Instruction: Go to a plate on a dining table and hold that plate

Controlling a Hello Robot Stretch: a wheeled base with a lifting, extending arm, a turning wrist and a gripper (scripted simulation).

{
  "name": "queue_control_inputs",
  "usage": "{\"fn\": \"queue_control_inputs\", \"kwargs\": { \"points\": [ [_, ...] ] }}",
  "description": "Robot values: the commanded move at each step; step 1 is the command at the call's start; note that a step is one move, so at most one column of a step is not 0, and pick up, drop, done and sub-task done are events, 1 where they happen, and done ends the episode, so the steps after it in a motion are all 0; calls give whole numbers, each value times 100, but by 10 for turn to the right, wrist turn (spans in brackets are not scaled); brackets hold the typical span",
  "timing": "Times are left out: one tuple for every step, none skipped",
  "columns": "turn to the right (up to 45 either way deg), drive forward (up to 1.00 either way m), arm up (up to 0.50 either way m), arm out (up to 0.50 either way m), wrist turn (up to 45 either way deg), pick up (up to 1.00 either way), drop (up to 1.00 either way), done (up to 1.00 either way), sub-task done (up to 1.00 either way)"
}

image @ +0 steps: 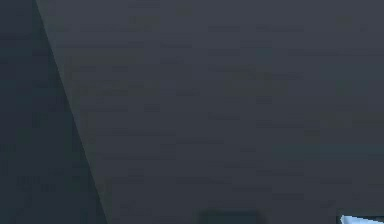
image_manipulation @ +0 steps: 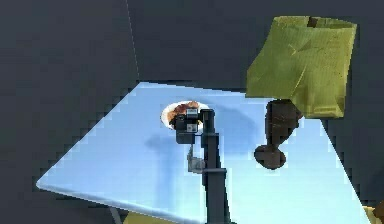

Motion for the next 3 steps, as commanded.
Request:
{"fn": "queue_control_inputs", "kwargs": {
  "points": [
    [0, 0, 0, 0, 0, 100, 0, 0, 0],
    [0, 0, 10, 0, 0, 0, 0, 0, 0],
    [0, 0, 0, 0, 0, 0, 0, 100, 0]
  ]
}}
